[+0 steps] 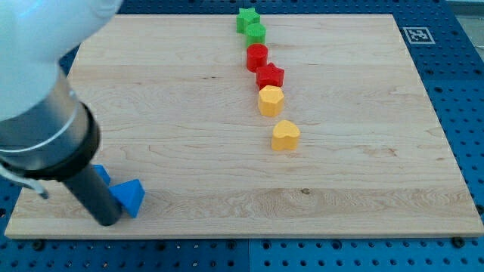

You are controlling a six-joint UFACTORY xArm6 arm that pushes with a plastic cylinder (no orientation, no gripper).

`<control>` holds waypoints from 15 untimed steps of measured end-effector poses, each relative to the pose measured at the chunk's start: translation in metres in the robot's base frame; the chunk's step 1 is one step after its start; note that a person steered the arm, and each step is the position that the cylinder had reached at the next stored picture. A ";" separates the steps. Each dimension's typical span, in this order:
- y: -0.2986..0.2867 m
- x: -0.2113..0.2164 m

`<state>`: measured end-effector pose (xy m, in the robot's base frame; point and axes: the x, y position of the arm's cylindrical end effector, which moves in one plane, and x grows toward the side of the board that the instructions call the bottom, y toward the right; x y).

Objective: Push blue triangle below yellow heart

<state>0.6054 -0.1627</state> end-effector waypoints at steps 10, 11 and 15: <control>0.060 0.008; 0.070 0.008; 0.149 0.008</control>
<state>0.6133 -0.0138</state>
